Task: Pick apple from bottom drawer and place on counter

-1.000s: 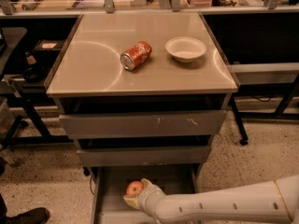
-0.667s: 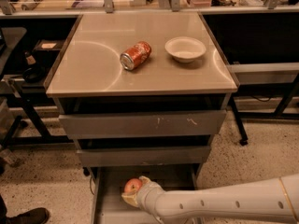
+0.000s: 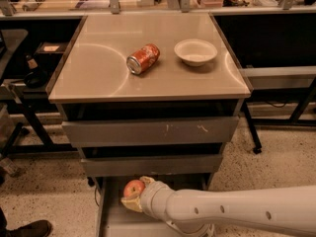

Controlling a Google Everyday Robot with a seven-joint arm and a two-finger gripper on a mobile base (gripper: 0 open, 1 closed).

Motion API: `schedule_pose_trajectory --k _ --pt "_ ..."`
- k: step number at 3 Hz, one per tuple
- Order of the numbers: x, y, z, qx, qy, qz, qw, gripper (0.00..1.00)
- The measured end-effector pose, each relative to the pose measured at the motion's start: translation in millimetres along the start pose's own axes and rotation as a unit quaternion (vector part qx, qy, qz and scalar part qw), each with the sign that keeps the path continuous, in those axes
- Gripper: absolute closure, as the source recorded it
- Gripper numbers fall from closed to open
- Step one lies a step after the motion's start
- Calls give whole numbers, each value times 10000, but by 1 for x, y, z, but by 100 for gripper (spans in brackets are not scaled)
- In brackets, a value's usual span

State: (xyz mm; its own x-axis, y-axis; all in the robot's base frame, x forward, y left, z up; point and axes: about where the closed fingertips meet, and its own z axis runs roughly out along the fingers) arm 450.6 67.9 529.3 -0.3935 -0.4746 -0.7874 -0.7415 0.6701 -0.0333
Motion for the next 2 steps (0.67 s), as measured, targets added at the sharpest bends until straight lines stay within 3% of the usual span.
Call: schedule_pose_trajectory --k 1,2 --pt "-44 14 -39 77 -159 -449 9988 100" --pt "-63 10 -50 225 -228 -693 9971 100"
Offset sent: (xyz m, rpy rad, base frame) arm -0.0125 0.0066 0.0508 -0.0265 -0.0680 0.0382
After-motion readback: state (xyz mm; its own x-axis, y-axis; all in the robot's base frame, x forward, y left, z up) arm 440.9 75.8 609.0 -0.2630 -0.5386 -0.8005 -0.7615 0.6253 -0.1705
